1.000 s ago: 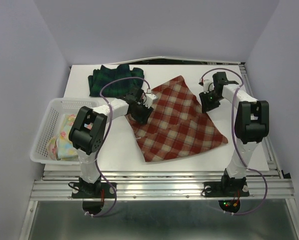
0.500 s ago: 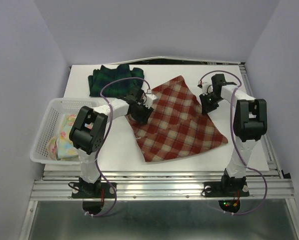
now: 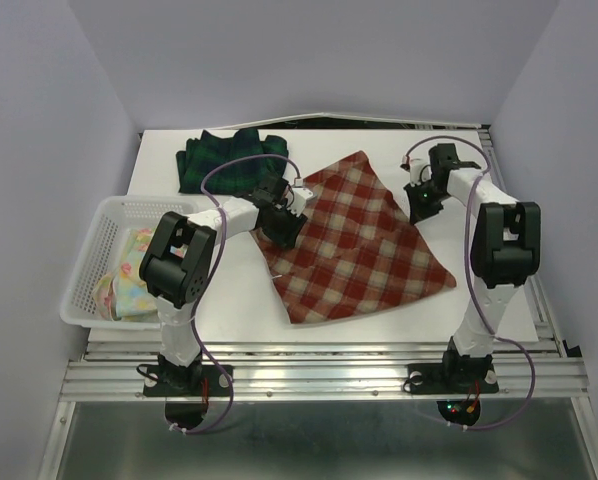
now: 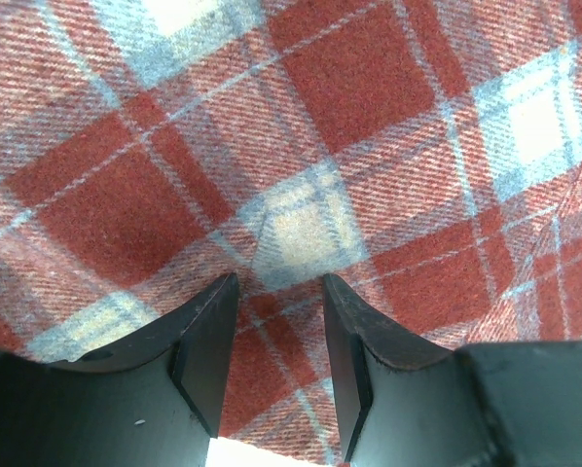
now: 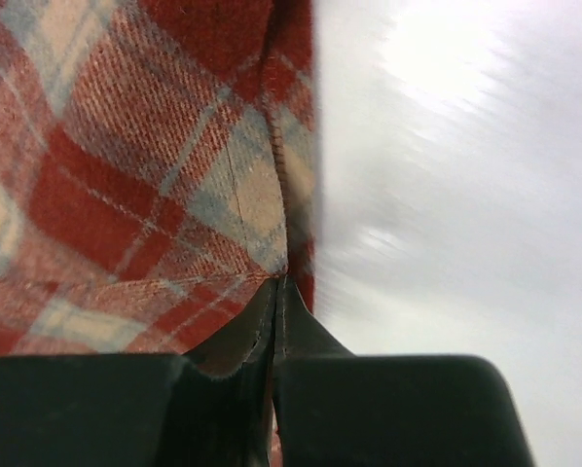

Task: Fold and stack the skirts
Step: Flatten the skirt out, then fold the skirt

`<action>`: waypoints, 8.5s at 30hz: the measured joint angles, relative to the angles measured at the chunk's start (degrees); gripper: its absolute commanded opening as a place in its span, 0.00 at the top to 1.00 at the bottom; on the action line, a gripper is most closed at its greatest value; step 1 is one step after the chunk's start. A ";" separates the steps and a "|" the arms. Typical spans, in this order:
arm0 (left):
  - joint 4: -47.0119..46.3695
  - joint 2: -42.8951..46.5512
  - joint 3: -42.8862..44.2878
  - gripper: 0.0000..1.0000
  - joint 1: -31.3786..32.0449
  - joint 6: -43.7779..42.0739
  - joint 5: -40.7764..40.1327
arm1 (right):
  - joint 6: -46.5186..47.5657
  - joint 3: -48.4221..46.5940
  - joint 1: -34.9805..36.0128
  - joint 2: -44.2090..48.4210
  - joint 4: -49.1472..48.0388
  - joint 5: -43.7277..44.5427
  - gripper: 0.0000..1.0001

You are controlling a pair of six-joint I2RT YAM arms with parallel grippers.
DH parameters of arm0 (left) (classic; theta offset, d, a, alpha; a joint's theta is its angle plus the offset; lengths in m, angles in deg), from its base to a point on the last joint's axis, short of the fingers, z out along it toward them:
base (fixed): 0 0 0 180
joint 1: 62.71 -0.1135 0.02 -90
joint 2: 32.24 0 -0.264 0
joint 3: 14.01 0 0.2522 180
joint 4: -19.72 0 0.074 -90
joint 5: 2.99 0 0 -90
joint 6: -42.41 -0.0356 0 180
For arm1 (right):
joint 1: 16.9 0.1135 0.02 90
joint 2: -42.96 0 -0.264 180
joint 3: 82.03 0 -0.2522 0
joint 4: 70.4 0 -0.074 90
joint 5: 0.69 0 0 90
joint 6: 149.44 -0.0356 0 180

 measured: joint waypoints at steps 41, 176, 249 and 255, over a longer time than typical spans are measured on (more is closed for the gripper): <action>0.44 -5.09 18.49 0.46 -6.21 3.45 0.63 | -0.70 -2.23 -1.05 3.61 1.25 -3.61 0.53; 6.97 -7.98 25.88 0.31 -17.44 -0.42 1.18 | -6.80 0.11 43.80 5.90 -2.82 -15.39 0.27; 9.53 33.88 -29.35 0.84 32.63 -19.74 -13.64 | 40.22 57.27 24.68 55.28 -5.86 24.37 0.99; 11.37 35.50 -29.31 1.00 31.80 -20.55 -13.38 | 40.00 53.27 24.68 55.32 -2.23 24.52 0.99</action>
